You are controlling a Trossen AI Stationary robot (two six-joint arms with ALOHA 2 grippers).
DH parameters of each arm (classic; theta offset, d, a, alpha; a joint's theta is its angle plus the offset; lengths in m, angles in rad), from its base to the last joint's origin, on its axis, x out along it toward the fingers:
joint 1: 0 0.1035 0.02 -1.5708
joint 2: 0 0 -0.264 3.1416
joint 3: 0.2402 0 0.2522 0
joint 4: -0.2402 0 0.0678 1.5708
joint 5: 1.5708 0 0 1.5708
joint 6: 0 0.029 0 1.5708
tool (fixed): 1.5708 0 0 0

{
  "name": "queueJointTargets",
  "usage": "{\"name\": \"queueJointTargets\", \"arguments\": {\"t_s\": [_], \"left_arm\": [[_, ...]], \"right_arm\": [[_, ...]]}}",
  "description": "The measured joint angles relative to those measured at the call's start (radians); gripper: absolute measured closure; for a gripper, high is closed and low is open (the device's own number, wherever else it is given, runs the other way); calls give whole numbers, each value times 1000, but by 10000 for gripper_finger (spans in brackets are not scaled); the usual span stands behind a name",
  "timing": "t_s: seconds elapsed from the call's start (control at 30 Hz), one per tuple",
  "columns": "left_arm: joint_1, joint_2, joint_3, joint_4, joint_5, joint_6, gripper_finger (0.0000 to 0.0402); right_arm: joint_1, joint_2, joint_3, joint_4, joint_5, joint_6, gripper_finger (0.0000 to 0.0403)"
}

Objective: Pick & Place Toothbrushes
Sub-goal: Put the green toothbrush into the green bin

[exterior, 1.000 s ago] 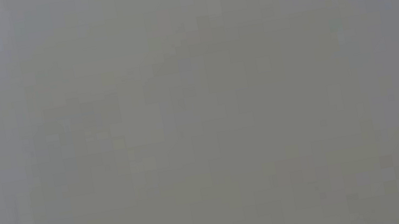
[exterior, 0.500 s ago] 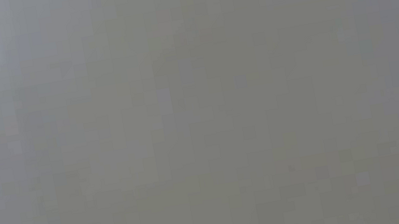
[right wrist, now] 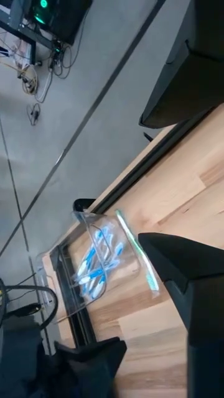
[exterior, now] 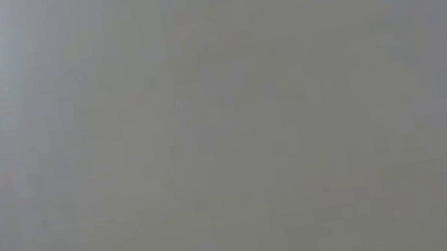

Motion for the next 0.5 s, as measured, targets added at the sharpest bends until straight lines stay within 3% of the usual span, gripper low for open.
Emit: {"name": "queueJointTargets", "arguments": {"t_s": [0.2,0.37,0.5], "left_arm": [[18,-7,-99,-5,0,-169,372],[32,-7,-209,13,0,-335,361],[51,-7,-239,22,0,-316,346]], "right_arm": [[13,0,0,-33,-1,0,121],[12,0,0,-34,0,0,121],[12,0,0,-34,0,0,121]]}}
